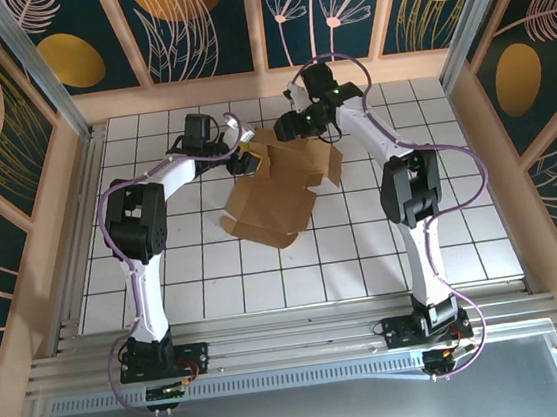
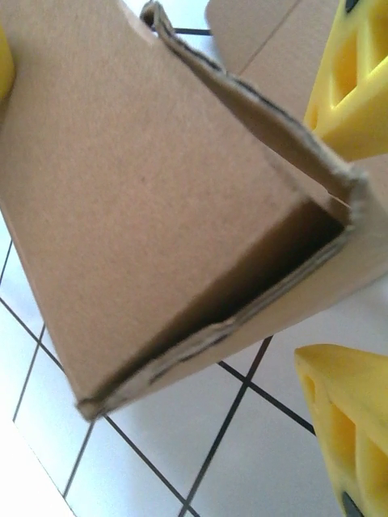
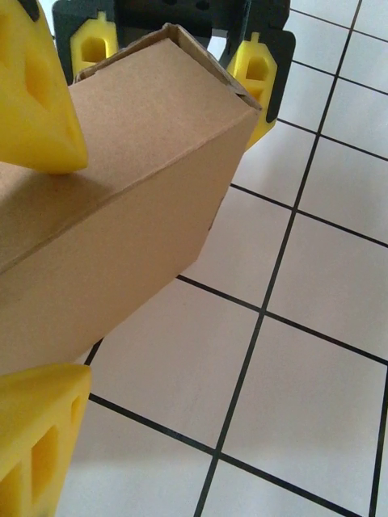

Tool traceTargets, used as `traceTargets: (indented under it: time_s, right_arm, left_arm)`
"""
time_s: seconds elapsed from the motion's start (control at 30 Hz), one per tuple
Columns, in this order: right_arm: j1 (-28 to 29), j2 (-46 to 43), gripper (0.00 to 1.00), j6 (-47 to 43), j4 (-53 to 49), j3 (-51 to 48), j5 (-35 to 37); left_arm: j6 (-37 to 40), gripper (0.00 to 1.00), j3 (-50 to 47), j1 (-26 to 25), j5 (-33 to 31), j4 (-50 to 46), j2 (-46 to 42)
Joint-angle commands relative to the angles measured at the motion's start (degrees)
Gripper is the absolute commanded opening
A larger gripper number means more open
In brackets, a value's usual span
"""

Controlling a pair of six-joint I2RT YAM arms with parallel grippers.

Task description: Fold the paper box

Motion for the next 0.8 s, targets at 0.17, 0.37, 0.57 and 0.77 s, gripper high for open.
traceTargets:
  time_s: [0.17, 0.37, 0.57, 0.77]
  right_arm:
    - [-0.2, 3.0, 0.65, 1.2, -4.0, 2.8, -2.7]
    - [-1.5, 5.0, 0.67, 1.8, -5.6, 5.9, -6.6]
    - [-2.3, 6.5, 0.66, 2.5, -4.8, 6.5, -11.7]
    - [-2.3, 8.3, 0.66, 2.7, -4.8, 6.9, -14.1]
  left_arm:
    - [-12.0, 0.55, -4.8, -1.7, -3.3, 16.6, -2.3]
    - [-15.2, 0.46, -3.0, -2.5, -5.5, 19.9, -0.6]
    - [-19.0, 0.39, -0.6, -2.9, -4.9, 23.7, 1.5]
    - [-18.8, 0.41, 2.7, -3.8, -2.9, 23.5, 4.7]
